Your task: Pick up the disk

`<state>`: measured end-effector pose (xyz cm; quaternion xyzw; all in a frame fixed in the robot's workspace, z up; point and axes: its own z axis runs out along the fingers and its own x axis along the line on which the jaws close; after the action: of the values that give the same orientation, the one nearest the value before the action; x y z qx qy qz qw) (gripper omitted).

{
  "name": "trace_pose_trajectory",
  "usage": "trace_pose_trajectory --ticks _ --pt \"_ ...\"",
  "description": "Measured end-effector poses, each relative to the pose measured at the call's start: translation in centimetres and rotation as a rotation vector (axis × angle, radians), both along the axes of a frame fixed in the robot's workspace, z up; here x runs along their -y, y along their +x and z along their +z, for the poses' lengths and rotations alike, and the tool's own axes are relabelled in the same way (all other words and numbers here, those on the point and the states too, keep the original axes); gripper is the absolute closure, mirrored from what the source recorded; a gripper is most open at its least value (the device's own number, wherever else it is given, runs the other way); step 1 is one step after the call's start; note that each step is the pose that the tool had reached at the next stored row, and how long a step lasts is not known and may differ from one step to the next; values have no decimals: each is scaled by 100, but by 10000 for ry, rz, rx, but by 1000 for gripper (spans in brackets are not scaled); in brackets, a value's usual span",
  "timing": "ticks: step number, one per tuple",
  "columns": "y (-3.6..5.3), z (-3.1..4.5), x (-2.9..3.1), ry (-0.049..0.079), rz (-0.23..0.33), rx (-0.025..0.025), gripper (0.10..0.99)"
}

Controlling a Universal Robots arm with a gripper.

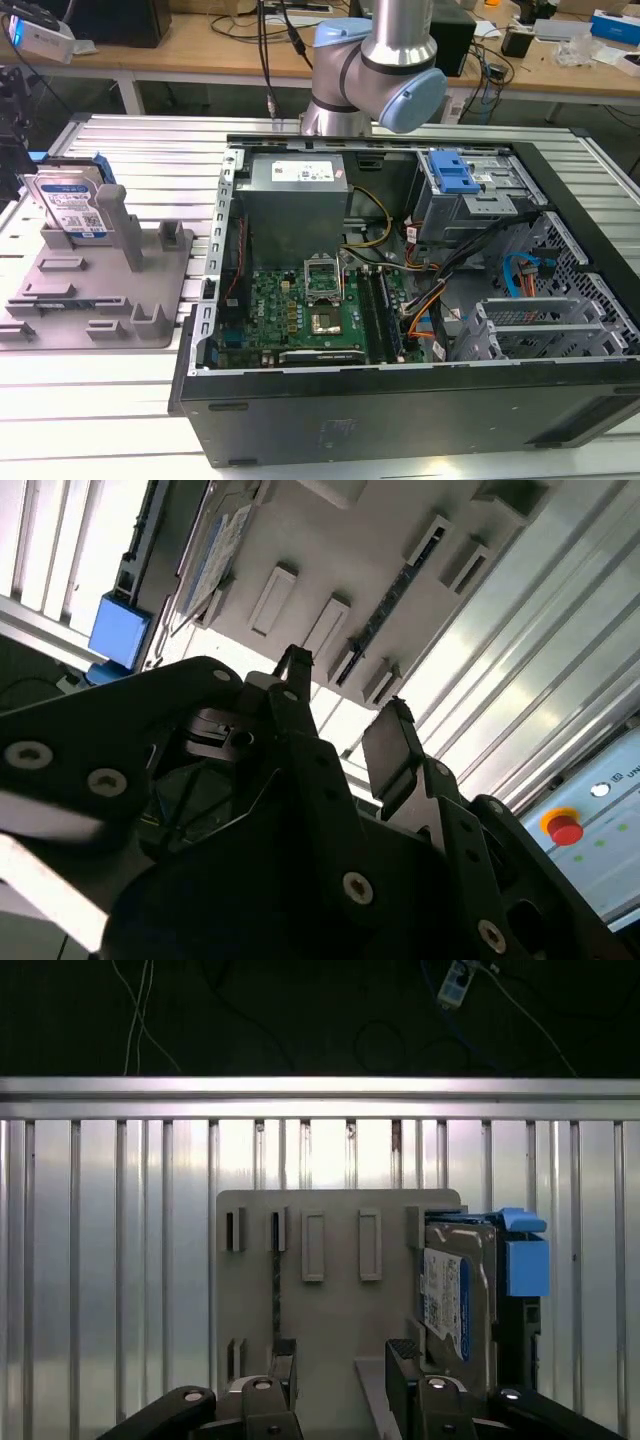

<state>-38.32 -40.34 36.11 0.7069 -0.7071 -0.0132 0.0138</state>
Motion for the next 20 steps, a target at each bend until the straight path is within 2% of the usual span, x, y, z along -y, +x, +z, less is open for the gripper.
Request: trace_pose_trajectory --ticks 3,5,6,8,9,11,17,18,20 --pt "1 -1 -2 4 -1 1 604" --pt "0 0 -41 3 -12 0 604" --pt "-3 0 -93 3 -14 0 604" --pt "-19 0 -233 3 -12 1 604" --pt "-25 -1 -274 3 -14 2 604" --pt "-49 -1 -411 3 -7 1 604" --pt "-83 -6 -681 3 15 3 604" --pt "-117 -13 -763 2 13 15 604" --pt "-157 -22 -797 1 14 37 604"
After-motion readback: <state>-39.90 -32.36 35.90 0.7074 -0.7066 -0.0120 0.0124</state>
